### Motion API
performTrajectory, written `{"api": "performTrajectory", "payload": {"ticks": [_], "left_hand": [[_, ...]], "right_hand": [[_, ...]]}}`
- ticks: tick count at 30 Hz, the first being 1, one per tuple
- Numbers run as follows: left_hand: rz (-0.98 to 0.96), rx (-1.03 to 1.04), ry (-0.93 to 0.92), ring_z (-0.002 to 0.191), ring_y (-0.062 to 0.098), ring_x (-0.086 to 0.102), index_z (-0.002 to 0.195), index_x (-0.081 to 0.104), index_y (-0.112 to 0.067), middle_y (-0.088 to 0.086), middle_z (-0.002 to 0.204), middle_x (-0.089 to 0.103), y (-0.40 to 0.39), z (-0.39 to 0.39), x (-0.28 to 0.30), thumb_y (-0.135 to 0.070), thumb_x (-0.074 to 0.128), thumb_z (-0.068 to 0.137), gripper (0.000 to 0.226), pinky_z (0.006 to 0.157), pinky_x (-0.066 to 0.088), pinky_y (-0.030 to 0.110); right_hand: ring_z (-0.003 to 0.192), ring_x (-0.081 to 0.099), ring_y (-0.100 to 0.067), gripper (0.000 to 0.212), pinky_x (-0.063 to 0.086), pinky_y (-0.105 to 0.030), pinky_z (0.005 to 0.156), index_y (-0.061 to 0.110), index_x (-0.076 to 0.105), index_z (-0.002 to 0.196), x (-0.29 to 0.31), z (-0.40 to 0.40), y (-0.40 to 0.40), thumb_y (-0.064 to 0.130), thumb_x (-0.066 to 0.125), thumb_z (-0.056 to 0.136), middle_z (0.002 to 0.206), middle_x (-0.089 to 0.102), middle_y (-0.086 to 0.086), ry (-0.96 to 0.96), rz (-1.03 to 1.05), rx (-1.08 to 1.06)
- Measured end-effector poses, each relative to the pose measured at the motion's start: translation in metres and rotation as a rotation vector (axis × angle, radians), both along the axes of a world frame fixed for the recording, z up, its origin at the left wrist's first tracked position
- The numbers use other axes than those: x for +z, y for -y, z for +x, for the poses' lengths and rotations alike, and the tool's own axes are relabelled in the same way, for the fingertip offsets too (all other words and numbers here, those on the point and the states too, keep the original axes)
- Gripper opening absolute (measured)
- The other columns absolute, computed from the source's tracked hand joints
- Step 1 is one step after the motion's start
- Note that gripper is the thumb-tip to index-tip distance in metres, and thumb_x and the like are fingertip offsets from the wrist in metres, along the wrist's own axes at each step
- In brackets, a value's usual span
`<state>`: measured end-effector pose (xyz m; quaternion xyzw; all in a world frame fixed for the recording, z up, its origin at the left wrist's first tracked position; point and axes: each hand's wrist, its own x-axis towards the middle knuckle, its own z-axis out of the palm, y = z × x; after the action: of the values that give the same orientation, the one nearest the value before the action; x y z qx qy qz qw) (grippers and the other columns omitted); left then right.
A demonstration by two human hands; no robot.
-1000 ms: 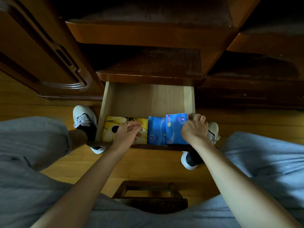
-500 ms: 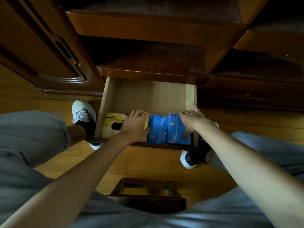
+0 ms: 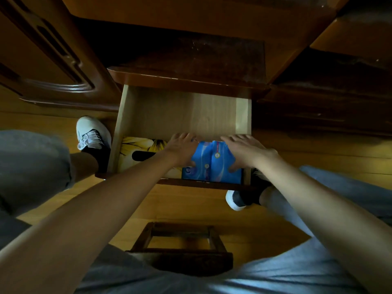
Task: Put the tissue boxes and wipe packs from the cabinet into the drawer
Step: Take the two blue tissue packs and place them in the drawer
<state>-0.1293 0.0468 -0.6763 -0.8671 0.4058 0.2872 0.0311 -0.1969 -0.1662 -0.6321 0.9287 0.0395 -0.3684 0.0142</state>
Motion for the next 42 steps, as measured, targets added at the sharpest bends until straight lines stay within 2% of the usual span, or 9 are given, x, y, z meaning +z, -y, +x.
{"api": "performTrajectory", "payload": {"ticks": [12, 18, 21, 25, 27, 31, 35, 39, 42], "left_hand": [[-0.002, 0.056, -0.187, 0.135, 0.030, 0.045, 0.155, 0.028, -0.015, 0.009, 0.151, 0.044, 0.011, 0.014, -0.020, -0.056, 0.085, 0.070, 0.111, 0.104, 0.041, 0.044], [0.013, 0.024, -0.178, 0.133, 0.030, 0.046, 0.153, 0.033, -0.015, 0.009, 0.149, 0.046, 0.013, 0.017, -0.029, -0.062, 0.084, 0.066, 0.110, 0.103, 0.040, 0.043], [0.032, 0.025, -0.192, 0.125, 0.028, 0.051, 0.148, 0.040, -0.015, 0.006, 0.142, 0.052, 0.016, 0.023, -0.026, -0.065, 0.085, 0.062, 0.109, 0.099, 0.047, 0.041], [0.016, 0.117, -0.290, 0.103, 0.025, 0.060, 0.140, 0.049, -0.012, 0.004, 0.124, 0.062, 0.022, 0.029, -0.022, -0.069, 0.084, 0.062, 0.103, 0.091, 0.054, 0.042], [0.046, 0.141, -0.304, 0.103, 0.027, 0.063, 0.137, 0.051, -0.013, 0.005, 0.122, 0.065, 0.027, 0.027, -0.019, -0.079, 0.078, 0.058, 0.107, 0.092, 0.055, 0.045], [0.047, 0.046, -0.112, 0.097, 0.024, 0.066, 0.128, 0.059, -0.018, 0.001, 0.115, 0.070, 0.021, 0.018, -0.011, -0.095, 0.062, 0.053, 0.107, 0.087, 0.056, 0.041], [0.043, 0.065, -0.183, 0.095, 0.021, 0.065, 0.121, 0.060, -0.020, 0.001, 0.113, 0.069, 0.020, 0.019, -0.010, -0.090, 0.065, 0.058, 0.095, 0.088, 0.056, 0.043], [0.050, 0.087, -0.213, 0.096, 0.024, 0.065, 0.124, 0.060, -0.015, 0.006, 0.115, 0.069, 0.023, 0.019, -0.014, -0.084, 0.058, 0.076, 0.084, 0.087, 0.056, 0.044], [-0.096, 0.152, -0.052, 0.111, 0.027, 0.064, 0.134, 0.059, -0.020, 0.008, 0.127, 0.067, 0.004, 0.019, -0.015, -0.072, 0.036, 0.096, 0.068, 0.091, 0.052, 0.041]], "right_hand": [[0.141, 0.040, -0.036, 0.116, 0.045, -0.046, 0.109, -0.005, 0.005, 0.158, -0.027, -0.020, -0.004, 0.035, 0.083, 0.081, 0.155, 0.032, -0.024, 0.066, -0.116, 0.310], [0.131, 0.051, -0.033, 0.101, 0.052, -0.043, 0.094, -0.004, 0.013, 0.157, -0.036, -0.014, -0.007, 0.028, 0.078, 0.086, 0.153, 0.039, -0.021, 0.094, -0.105, 0.255], [0.128, 0.055, -0.031, 0.105, 0.050, -0.043, 0.098, 0.005, 0.029, 0.153, -0.038, -0.007, 0.003, 0.042, 0.085, 0.073, 0.148, 0.048, -0.015, 0.055, 0.000, 0.163], [0.131, 0.051, -0.032, 0.071, 0.038, -0.045, 0.105, 0.017, 0.046, 0.147, -0.039, 0.022, 0.000, 0.055, 0.060, 0.088, 0.147, 0.054, -0.012, -0.010, 0.155, -0.176], [0.116, 0.058, -0.029, 0.053, 0.040, -0.042, 0.089, 0.016, 0.058, 0.132, -0.048, 0.022, -0.014, 0.053, 0.045, 0.097, 0.136, 0.062, -0.011, -0.023, 0.152, -0.312], [0.081, 0.059, -0.023, 0.057, 0.038, -0.035, 0.068, 0.018, 0.066, 0.097, -0.050, 0.009, -0.021, 0.067, 0.037, 0.091, 0.100, 0.072, -0.007, 0.091, 0.050, -0.226], [0.105, 0.063, -0.026, 0.063, 0.050, -0.042, 0.090, 0.019, 0.060, 0.123, -0.048, 0.002, -0.022, 0.069, 0.049, 0.087, 0.118, 0.067, -0.006, 0.101, 0.090, -0.328], [0.136, 0.046, -0.034, 0.072, 0.036, -0.048, 0.111, 0.015, 0.042, 0.149, -0.053, 0.004, -0.028, 0.063, 0.043, 0.096, 0.150, 0.048, -0.014, 0.042, 0.211, -0.473], [0.135, 0.048, -0.028, 0.062, 0.039, -0.044, 0.107, 0.021, 0.042, 0.151, -0.045, 0.028, -0.024, 0.055, 0.043, 0.099, 0.150, 0.050, -0.009, 0.333, 0.266, -0.499]]}}
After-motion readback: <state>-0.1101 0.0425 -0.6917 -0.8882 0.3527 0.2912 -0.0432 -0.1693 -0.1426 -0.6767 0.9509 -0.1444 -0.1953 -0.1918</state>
